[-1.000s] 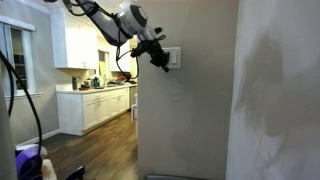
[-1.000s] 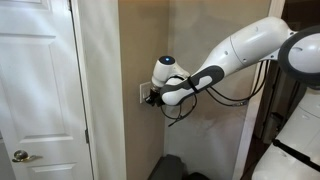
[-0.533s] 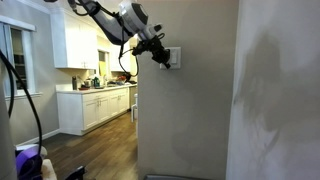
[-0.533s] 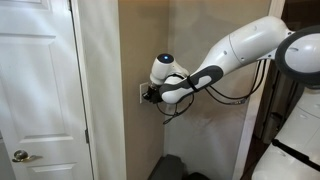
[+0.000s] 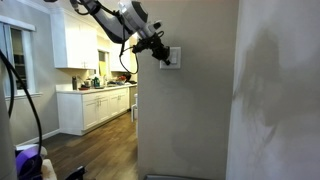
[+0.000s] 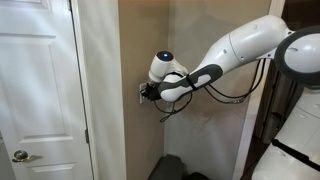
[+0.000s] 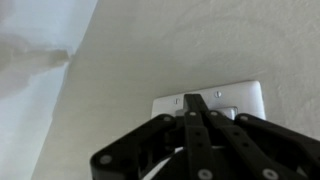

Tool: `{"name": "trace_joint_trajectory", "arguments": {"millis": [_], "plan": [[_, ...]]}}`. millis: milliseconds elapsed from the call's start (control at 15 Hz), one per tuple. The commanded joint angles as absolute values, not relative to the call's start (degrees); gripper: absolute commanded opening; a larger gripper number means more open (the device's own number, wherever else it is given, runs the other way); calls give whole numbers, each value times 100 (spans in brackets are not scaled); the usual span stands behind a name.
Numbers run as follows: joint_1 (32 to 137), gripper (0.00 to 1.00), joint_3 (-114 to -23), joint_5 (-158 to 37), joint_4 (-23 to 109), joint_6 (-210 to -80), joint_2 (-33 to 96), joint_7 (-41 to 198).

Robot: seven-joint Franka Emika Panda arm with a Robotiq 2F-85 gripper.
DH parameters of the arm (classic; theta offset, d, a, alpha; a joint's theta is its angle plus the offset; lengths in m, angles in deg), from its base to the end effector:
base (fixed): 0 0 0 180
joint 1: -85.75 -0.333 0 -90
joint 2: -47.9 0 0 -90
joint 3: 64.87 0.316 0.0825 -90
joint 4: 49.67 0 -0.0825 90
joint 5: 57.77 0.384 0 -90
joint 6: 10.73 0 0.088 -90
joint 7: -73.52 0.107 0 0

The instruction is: Flip the left switch on the wall

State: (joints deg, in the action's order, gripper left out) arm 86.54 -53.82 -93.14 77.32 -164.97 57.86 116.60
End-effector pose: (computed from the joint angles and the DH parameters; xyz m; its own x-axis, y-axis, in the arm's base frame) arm 0.5260 0.1192 0.5177 0.7243 -0.0268 0.6890 -0.1290 -0.9869 0.0972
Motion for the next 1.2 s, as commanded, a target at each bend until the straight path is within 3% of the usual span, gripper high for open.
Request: {"name": "trace_joint_trajectory", "arguments": {"millis": [0,1133], "plan": [[8684,0,-5348,-9448,7702,-16757,5769,11882],[8736,0,-5257,-9750,7803,-16345,6012,12127]]}}
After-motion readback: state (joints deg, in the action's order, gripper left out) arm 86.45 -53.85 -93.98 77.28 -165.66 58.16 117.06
